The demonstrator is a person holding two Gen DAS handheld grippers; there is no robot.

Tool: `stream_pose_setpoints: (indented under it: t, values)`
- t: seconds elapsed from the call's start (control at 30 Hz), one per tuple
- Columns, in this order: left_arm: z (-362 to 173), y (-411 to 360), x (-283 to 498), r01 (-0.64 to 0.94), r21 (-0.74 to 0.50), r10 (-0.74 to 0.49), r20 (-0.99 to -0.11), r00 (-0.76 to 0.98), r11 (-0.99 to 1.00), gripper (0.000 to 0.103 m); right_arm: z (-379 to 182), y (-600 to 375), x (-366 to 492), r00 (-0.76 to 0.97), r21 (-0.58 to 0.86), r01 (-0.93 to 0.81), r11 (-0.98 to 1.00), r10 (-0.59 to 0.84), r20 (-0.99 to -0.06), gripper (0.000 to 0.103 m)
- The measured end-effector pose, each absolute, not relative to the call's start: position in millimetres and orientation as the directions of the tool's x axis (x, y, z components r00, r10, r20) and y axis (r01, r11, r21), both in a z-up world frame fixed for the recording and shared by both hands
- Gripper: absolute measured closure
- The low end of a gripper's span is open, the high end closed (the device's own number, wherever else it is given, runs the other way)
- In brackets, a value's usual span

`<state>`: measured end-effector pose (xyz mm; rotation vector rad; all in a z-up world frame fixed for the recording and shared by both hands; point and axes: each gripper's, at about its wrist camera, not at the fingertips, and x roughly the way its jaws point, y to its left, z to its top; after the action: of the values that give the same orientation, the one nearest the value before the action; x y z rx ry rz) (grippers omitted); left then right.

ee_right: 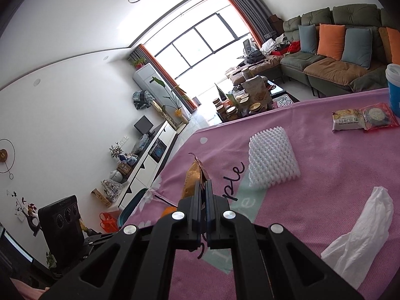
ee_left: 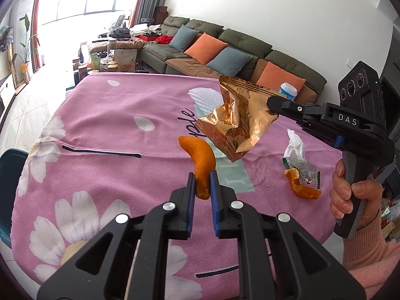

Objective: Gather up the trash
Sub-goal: 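Grasp the orange peel with the left tool while the right tool grasps the gold foil bag, then carry the orange peel and gold foil bag over the teal bin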

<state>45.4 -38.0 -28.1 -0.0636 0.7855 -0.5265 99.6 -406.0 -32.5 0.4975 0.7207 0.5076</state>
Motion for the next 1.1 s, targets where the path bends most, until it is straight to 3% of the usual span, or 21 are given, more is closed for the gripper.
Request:
stream_pose_setpoints:
  t: [1.1]
  values:
    - [-19.3, 77.7, 40.1, 0.198, -0.239, -0.308, -0.649, 0.695, 0.951, 0.091, -42.3, -280.8, 149.7, 0.468, 0.626, -0.393, 0.674, 0.732, -0.495, 0.101]
